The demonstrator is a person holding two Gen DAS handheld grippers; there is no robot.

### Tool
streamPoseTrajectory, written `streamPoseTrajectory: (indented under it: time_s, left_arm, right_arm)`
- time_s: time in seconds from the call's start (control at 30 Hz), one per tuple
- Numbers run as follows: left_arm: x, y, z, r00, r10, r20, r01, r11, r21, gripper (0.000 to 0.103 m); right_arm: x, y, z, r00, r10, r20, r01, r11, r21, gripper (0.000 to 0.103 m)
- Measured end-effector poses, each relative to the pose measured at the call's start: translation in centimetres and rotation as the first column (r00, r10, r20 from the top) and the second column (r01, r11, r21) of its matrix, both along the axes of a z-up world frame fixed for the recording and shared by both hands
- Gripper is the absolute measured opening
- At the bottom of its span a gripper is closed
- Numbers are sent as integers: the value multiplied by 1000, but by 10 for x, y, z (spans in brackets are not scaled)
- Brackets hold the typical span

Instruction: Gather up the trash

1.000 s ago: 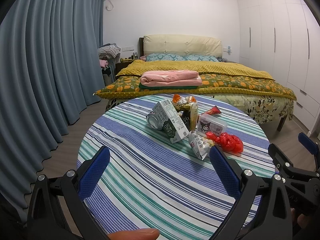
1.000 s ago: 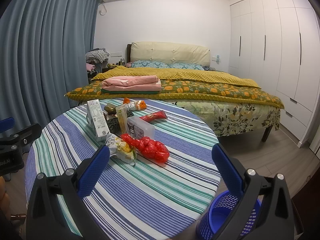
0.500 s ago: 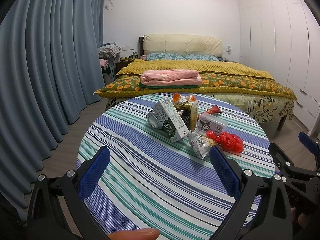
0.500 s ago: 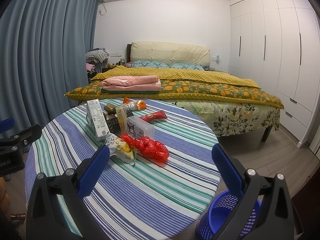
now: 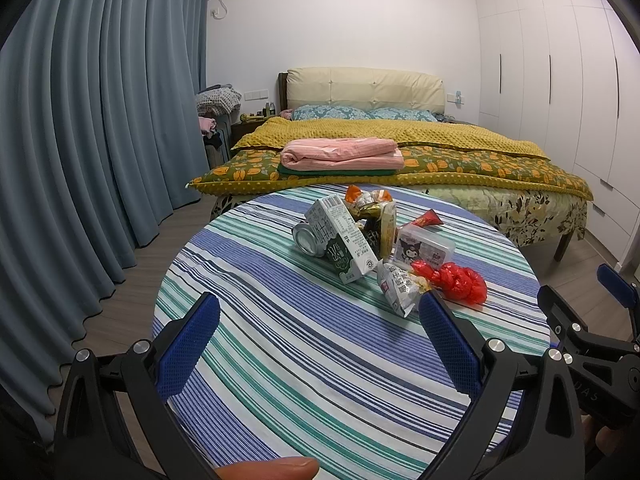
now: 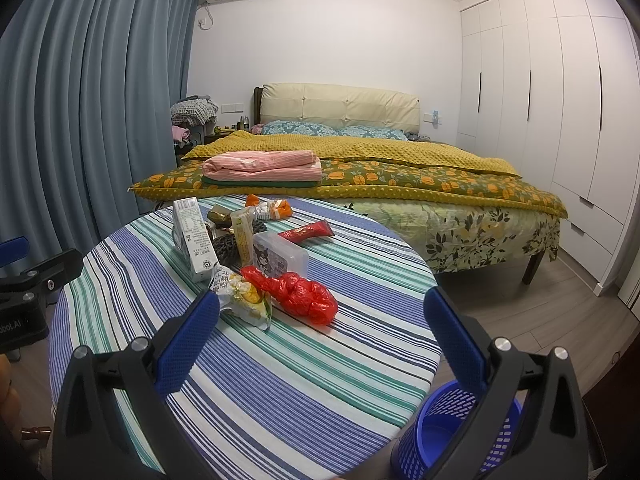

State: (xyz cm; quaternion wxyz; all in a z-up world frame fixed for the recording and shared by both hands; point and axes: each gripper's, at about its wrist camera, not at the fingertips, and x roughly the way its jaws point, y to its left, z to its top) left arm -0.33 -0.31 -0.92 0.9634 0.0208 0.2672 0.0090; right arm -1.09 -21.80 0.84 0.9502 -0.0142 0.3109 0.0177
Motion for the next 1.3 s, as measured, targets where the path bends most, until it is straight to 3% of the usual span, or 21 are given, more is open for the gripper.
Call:
streamPoseTrajectory:
  time_s: [1.3]
  left_arm:
    - [-4,-3,-16,1000,-3,-8,3,1000,3,99]
  right_arm:
    - [1,-5,-3,1000,-4,-6,4,1000,-1,98]
